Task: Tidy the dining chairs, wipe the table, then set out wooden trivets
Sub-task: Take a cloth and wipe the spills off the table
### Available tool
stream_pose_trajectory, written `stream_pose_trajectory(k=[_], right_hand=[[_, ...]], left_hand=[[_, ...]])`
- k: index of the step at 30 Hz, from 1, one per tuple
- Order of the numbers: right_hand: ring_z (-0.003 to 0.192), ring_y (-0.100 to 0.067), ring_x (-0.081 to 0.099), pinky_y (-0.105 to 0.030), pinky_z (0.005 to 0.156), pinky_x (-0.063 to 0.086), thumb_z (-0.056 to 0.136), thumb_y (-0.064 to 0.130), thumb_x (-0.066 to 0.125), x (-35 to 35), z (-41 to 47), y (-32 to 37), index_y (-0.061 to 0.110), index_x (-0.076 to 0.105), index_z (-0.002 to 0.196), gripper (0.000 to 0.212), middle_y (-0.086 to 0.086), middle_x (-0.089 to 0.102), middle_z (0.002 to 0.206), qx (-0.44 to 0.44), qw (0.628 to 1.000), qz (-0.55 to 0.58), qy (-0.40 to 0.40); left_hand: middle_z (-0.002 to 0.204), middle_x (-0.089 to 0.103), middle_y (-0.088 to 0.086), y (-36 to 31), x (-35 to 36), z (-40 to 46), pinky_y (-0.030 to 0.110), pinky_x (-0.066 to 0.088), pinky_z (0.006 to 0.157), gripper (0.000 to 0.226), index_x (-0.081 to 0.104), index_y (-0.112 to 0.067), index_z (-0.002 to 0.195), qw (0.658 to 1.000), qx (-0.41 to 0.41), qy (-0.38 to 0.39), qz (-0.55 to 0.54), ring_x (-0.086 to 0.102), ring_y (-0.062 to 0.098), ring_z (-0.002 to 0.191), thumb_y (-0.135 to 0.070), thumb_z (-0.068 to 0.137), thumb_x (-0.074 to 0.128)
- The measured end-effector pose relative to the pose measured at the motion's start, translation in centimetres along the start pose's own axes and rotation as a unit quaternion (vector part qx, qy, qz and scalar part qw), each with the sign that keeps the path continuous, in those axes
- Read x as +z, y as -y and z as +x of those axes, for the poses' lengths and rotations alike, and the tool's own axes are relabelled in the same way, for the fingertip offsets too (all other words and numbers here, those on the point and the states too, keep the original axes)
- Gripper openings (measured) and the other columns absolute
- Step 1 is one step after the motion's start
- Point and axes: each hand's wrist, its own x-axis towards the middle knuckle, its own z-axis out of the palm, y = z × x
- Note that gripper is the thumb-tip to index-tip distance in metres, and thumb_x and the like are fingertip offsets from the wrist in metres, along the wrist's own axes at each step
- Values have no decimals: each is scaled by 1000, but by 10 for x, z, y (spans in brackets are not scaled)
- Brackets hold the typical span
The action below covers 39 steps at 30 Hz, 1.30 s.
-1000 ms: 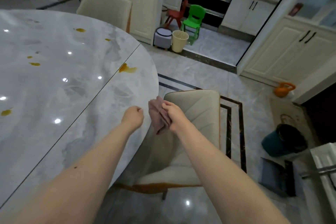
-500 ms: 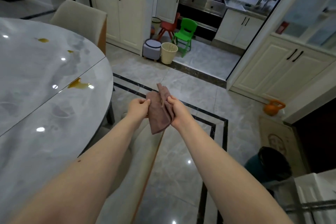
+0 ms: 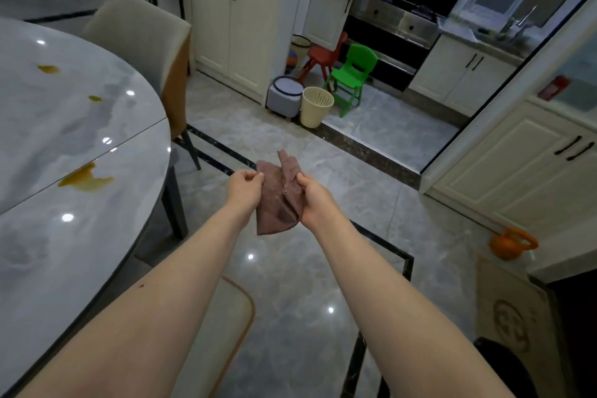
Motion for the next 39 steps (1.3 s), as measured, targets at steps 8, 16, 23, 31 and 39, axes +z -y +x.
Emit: stream_pose_trajectory(k=[8,16,23,31,39], right_hand=[[120,-32,54,-40,89,48,104,15,28,31,105,49,9,44,139,38,-17,53,135,51,995,-53,60],[83,-20,61,-31,68,51,104,14,33,122,180,65,8,43,137,35,-15,62,114,113,954,-193,202],[114,-29,57,-40,89,50,103,15,36,198,195,17,14,49,130,30,-11,58,123,163,894,-301,289],[102,-21,60,-41,89,54,99,17,43,283,231,-44,17,60,120,27,-4,62,114,-59,813,-456,357],[132,-22,40,-18,104,24,101,17,38,303,280,-119,8,47,137,39,-10,48,142,-318,500,-634,497]], left_hand=[[95,64,9,-23,13,81,36,51,81,13,62,-10,95,994,-9,-107,19,61,21,89,-20,95,53],[101,68,13,-37,-37,142,40,51,89,22,68,-4,98,948,-15,-316,-37,63,25,94,-23,93,58],[103,66,15,-11,-108,141,33,57,67,14,62,-5,103,894,-52,-422,-139,62,27,87,-10,95,51],[95,61,12,22,-187,148,30,50,66,23,58,-1,115,839,-70,-526,-121,58,18,73,-11,96,49],[144,42,19,91,-222,145,44,24,110,43,45,-2,136,761,-155,-543,320,37,35,134,-22,99,38]])
